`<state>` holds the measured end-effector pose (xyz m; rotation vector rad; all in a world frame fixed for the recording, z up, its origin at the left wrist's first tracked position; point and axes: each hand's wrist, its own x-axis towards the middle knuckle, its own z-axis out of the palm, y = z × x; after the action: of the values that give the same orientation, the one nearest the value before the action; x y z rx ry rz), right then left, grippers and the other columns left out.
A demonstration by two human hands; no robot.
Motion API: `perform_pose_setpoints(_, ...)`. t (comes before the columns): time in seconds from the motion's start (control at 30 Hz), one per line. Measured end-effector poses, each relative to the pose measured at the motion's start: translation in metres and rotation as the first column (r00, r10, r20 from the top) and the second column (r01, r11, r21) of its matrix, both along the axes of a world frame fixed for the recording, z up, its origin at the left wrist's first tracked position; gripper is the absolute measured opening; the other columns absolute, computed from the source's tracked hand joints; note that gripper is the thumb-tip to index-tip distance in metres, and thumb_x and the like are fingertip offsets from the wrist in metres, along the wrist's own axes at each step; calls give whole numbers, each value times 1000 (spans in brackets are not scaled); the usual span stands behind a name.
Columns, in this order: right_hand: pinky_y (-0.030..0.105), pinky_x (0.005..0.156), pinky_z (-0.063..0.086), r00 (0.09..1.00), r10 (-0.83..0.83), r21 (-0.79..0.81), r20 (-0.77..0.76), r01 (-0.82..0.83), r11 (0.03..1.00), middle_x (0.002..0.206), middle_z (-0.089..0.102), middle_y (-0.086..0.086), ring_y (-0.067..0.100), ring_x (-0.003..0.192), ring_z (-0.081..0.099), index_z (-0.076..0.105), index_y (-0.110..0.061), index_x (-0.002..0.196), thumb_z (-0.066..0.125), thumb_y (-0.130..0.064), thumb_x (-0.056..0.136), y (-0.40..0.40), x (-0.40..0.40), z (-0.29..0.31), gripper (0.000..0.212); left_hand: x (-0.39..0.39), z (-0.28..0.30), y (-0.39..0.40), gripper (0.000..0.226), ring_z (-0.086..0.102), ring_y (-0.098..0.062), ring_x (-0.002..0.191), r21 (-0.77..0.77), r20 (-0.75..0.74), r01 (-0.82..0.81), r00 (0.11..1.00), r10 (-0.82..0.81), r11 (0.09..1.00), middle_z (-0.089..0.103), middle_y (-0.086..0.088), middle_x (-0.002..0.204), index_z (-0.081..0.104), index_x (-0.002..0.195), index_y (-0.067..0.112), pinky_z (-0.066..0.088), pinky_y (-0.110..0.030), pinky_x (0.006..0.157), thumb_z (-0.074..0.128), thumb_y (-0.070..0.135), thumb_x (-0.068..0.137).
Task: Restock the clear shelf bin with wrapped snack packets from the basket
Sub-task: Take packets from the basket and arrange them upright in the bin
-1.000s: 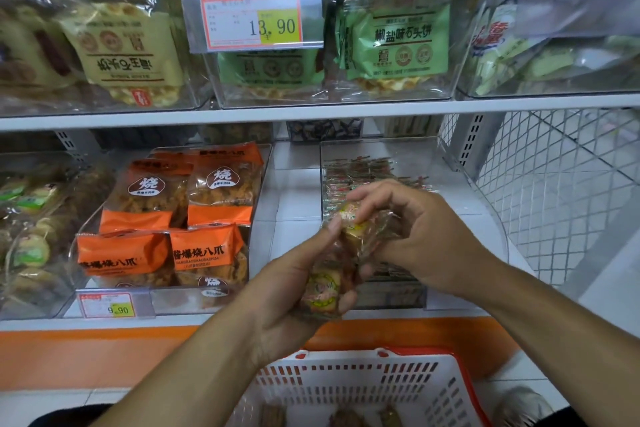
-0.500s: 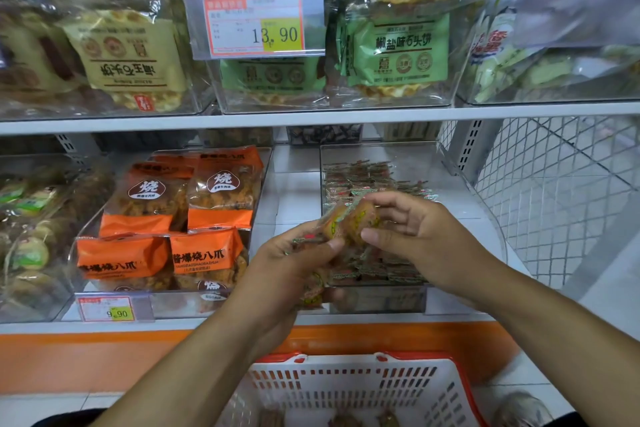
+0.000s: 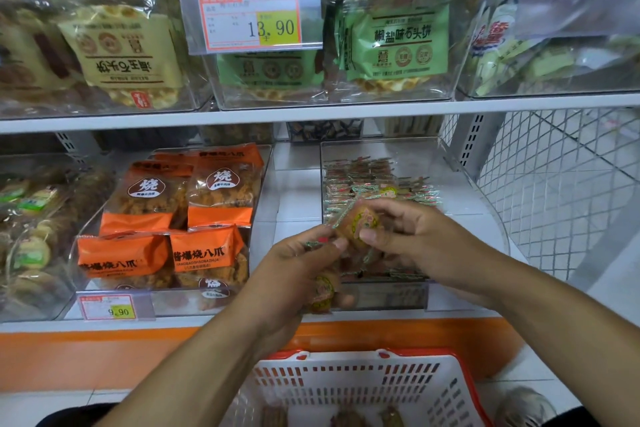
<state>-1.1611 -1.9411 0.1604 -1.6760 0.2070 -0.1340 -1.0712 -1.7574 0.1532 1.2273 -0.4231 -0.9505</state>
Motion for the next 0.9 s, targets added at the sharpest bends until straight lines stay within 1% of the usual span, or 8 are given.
perform_pose_setpoints(0.2,37,84,61,975,-218,105,-47,222,969,112,74,14,24,94,74,74,-18,106,82,-1,74,-37,14,3,37,1,-8,-17,22,71,-33,111,54,-61,-52,997,56,997,74,-12,119,76,115,24,56,-33,61,68,22,95)
perform_pose_setpoints(0.27,29,85,60,913,-406,-222,-41,388,894,101,76,6,22,93,74,75,-18,102,84,-8,79,-56,21,-4,27,0,-7,-26,19,75,-27,94,81,-82,-68,994,75,994,76,-10,113,77,110,20,53,-31,55,70,20,93)
perform_pose_setpoints(0.33,6,73,47,883,-469,-610,13,379,696,93,71,-6,16,90,69,73,-17,103,85,-23,79,-73,28,-14,28,-3,-6,-36,20,72,-17,76,102,-131,-66,988,79,993,76,-7,108,77,110,20,50,-29,50,73,23,91)
perform_pose_setpoints(0.4,6,61,39,899,-438,-721,-6,300,625,93,64,-7,13,84,62,65,-17,106,85,-29,80,-82,38,-25,35,-5,-7,-44,22,70,-15,71,127,-163,-56,984,77,990,76,-7,110,75,112,20,49,-28,48,74,27,91)
perform_pose_setpoints(0.5,26,72,42,911,-406,-773,-64,212,597,109,63,2,20,95,59,56,-21,110,82,-26,83,-90,56,-43,37,-7,-10,-51,24,70,-16,72,158,-179,-53,980,82,986,76,-7,111,74,114,20,50,-28,49,74,29,91)
perform_pose_setpoints(0.63,26,90,44,906,-416,-754,-76,221,619,133,54,11,26,113,57,53,-22,134,69,0,85,-96,71,-58,56,-5,-9,-52,23,70,-18,74,143,-230,-54,969,87,988,76,-8,109,74,114,18,51,-27,49,73,26,92)
perform_pose_setpoints(0.77,27,83,47,879,-474,-734,-49,290,614,127,59,13,25,99,56,48,-22,144,65,8,84,-96,77,-63,68,-3,-9,-50,9,72,-17,75,117,-162,-38,985,57,992,77,-6,108,80,97,23,52,-28,51,72,21,92)
perform_pose_setpoints(0.9,29,90,49,870,-489,-726,-57,300,619,130,65,12,28,108,62,53,-22,143,65,0,89,-95,80,-66,60,-4,-8,-48,23,72,-18,70,88,-199,-24,979,41,996,77,-7,101,76,109,16,52,-27,48,74,30,90)
